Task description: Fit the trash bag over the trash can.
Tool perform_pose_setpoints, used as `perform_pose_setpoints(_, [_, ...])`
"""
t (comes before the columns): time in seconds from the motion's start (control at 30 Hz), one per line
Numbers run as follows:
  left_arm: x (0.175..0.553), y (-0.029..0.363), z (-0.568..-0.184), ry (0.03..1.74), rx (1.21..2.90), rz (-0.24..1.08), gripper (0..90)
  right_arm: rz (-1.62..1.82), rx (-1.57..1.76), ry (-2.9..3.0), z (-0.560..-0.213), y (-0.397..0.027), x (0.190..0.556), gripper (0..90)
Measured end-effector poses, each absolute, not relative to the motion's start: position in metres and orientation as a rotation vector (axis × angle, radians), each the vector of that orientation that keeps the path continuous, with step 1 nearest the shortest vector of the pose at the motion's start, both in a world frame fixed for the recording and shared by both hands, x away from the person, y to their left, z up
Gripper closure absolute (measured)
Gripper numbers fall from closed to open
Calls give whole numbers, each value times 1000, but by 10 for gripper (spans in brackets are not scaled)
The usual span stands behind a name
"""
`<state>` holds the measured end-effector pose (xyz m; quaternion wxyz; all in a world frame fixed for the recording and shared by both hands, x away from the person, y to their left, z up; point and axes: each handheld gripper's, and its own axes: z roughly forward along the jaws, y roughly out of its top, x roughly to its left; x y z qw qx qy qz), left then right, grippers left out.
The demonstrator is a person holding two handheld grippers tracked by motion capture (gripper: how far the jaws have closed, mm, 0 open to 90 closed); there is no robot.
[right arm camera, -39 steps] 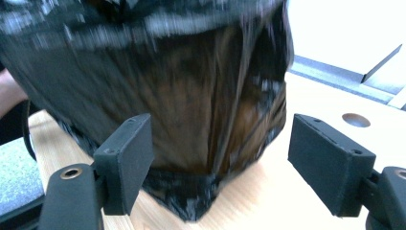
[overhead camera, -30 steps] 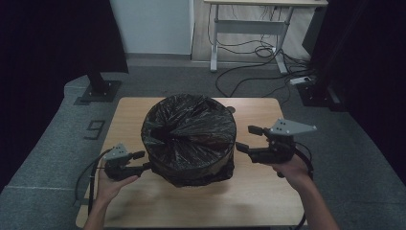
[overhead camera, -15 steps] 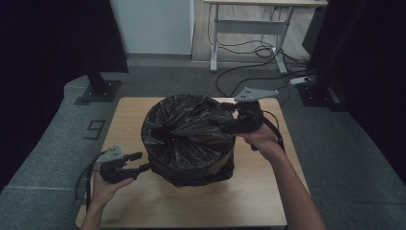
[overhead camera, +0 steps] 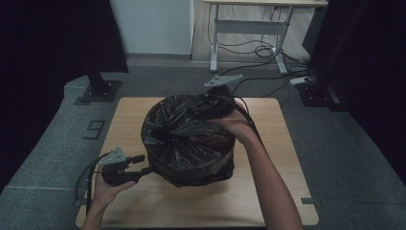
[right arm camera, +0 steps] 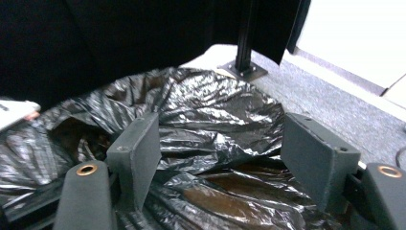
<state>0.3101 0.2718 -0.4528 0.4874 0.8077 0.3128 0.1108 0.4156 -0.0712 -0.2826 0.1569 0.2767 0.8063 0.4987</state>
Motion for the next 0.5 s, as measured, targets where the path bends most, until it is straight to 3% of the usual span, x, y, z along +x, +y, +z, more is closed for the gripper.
perform_pose_setpoints(0.5, [311,271,-455,757,1974,259,397,1261,790,2374,-313,-45,437,272])
